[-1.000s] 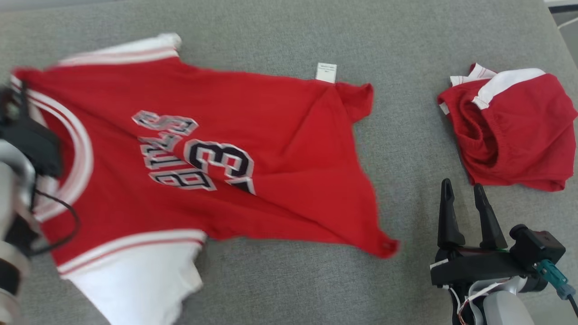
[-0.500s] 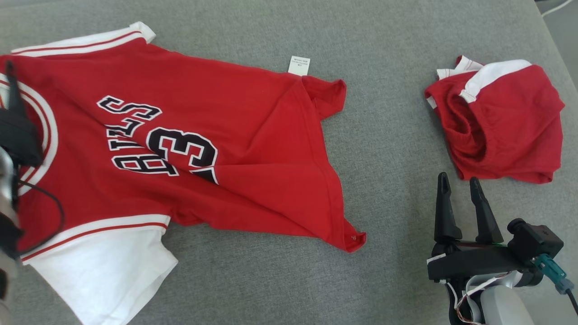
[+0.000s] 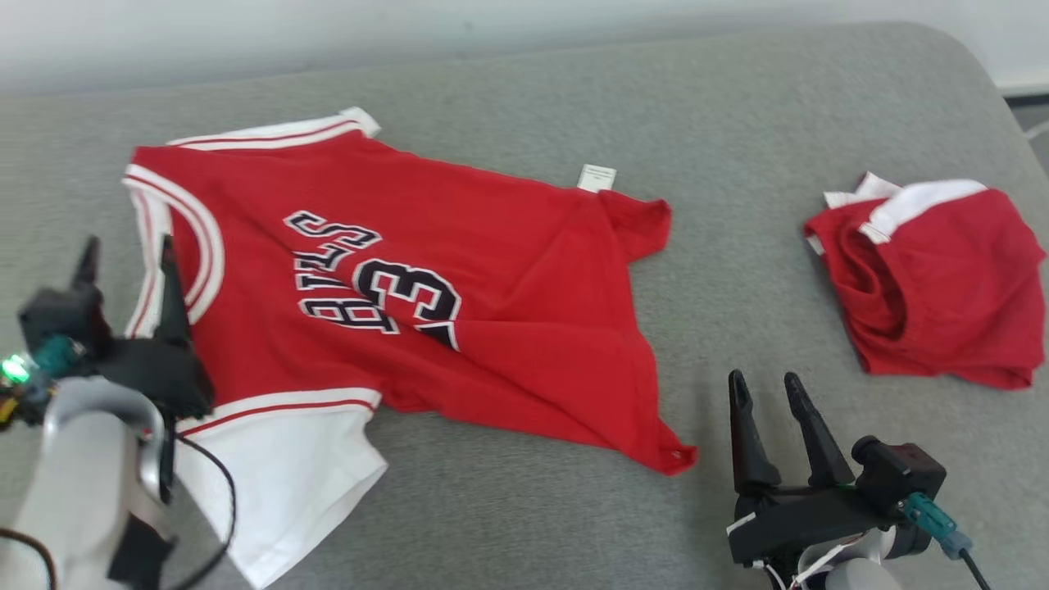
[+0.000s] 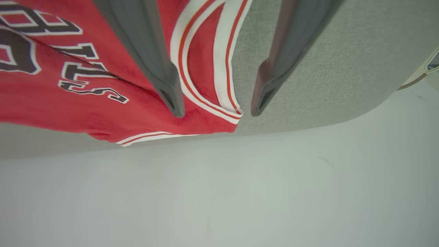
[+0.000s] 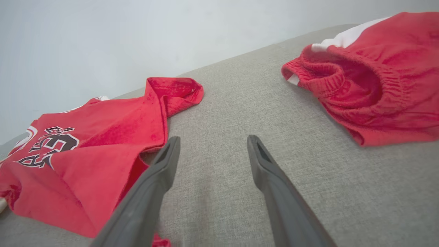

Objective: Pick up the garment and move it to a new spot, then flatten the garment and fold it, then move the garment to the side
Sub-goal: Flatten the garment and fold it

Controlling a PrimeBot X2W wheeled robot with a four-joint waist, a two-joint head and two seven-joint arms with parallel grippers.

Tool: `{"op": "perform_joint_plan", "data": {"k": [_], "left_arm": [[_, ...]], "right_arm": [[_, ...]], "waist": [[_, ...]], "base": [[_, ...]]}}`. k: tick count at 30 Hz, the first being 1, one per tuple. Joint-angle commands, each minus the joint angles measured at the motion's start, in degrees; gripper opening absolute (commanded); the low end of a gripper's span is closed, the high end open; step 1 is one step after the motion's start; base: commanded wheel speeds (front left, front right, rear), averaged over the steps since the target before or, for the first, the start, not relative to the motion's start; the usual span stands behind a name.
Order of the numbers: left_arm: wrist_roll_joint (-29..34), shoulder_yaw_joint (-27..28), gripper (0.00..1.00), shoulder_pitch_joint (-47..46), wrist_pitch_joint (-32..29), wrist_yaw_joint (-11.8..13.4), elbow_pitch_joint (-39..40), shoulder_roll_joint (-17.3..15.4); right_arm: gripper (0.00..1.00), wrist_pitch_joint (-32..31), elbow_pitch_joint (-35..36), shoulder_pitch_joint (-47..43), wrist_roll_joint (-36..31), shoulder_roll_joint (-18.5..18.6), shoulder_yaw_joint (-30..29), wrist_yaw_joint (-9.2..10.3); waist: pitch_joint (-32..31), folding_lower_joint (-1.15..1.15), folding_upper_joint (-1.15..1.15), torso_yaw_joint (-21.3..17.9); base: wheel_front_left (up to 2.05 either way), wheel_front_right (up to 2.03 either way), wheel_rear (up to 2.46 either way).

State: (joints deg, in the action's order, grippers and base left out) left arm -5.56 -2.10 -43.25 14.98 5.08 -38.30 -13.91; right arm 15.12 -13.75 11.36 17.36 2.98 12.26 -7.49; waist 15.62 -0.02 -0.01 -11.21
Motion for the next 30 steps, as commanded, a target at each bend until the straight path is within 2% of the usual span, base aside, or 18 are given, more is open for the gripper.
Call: {"op": "perform_joint_plan", "data": {"k": [1,9,14,19,30], "left_arm": [[-0.65,0.01,1.0,1.57,0.25,-0.25,0.52,0.32],[0.03,-1.1,1.0,7.19,0.24,-0.88,6.21,4.72],[0.4,-2.24,1.0,8.54,0.24,-1.83,8.1,7.13],[0.34,-3.59,1.0,9.99,0.24,-2.54,10.03,9.42],[0.17,-6.49,1.0,12.16,0.24,-2.65,12.55,10.82]], "right_arm": [[1.0,0.01,-0.31,0.14,0.23,0.37,0.09,0.0],[1.0,0.01,-4.84,6.97,-0.93,3.02,1.42,0.0],[1.0,0.0,-10.87,13.09,-1.43,5.1,1.43,0.0],[1.0,0.01,-17.5,19.43,-1.34,6.56,-2.05,0.0],[1.0,-0.01,-29.48,26.28,-3.73,8.09,-8.32,0.0]], "waist": [[-2.75,0.02,0.01,3.46],[-1.9,0.02,0.01,10.25],[-0.07,0.02,0.01,15.12],[1.93,0.02,0.01,20.07],[4.7,0.02,0.01,24.51]], "base": [[0.0,0.0,0.0],[0.0,0.0,0.0],[0.0,0.0,0.0],[0.0,0.0,0.0],[0.0,0.0,0.0]]}}
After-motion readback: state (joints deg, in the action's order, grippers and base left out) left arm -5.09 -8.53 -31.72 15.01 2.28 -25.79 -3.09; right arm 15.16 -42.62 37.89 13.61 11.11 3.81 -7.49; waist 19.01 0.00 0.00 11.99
